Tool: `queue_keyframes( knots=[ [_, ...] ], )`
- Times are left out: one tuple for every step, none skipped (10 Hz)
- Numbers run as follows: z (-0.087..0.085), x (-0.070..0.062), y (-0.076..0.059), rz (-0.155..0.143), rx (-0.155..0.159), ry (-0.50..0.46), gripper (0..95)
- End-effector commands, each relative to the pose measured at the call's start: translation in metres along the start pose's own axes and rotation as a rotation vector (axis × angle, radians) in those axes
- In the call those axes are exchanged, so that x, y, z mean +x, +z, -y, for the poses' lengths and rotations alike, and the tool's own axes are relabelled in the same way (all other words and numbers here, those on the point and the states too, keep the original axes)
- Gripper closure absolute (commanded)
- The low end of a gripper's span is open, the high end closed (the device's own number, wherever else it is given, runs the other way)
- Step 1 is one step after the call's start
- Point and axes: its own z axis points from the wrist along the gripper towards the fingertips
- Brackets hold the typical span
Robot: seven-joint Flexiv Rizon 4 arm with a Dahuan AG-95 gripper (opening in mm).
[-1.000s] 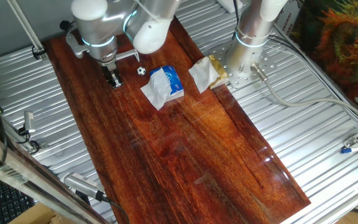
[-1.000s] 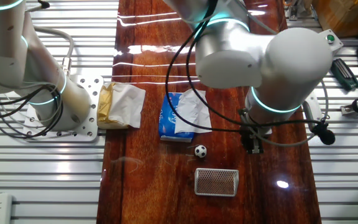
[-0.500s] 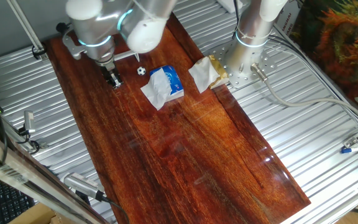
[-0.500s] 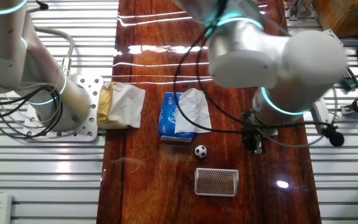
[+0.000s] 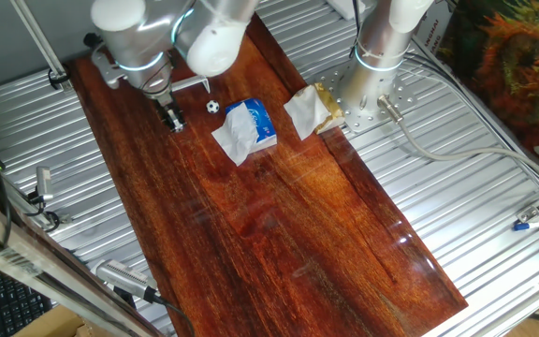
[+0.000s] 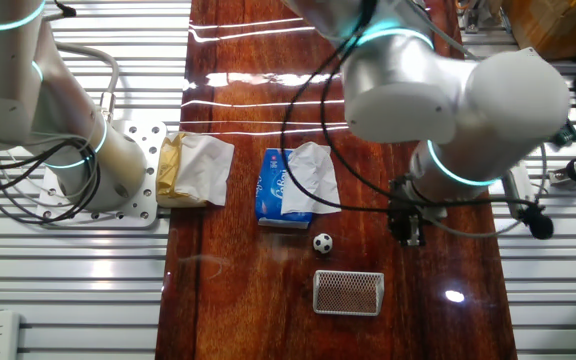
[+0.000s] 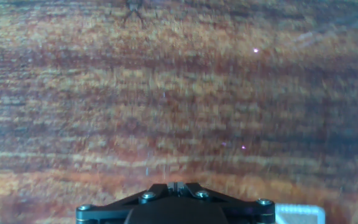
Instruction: Push the soccer ball into the goal
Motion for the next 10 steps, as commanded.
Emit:
queue_keyframes(
  knots=[
    [-0.004,0.021,0.002,-0.05,-0.037,0.062,95.0],
    [-0.005,0.029,0.005,-0.071,-0.053,0.083,95.0],
    [-0.004,0.039,0.012,-0.084,-0.069,0.105,95.0],
    [-0.005,0.048,0.018,-0.079,-0.067,0.108,95.0],
    [-0.007,0.056,0.021,-0.072,-0.063,0.113,95.0],
    [-0.011,0.066,0.02,-0.072,-0.051,0.122,95.0],
    [-0.013,0.069,0.017,-0.078,-0.047,0.126,95.0],
    [-0.017,0.073,0.012,-0.088,-0.045,0.134,95.0],
    [-0.018,0.075,0.009,-0.097,-0.042,0.137,95.0],
    [-0.016,0.079,0.006,-0.104,-0.042,0.133,95.0]
  ],
)
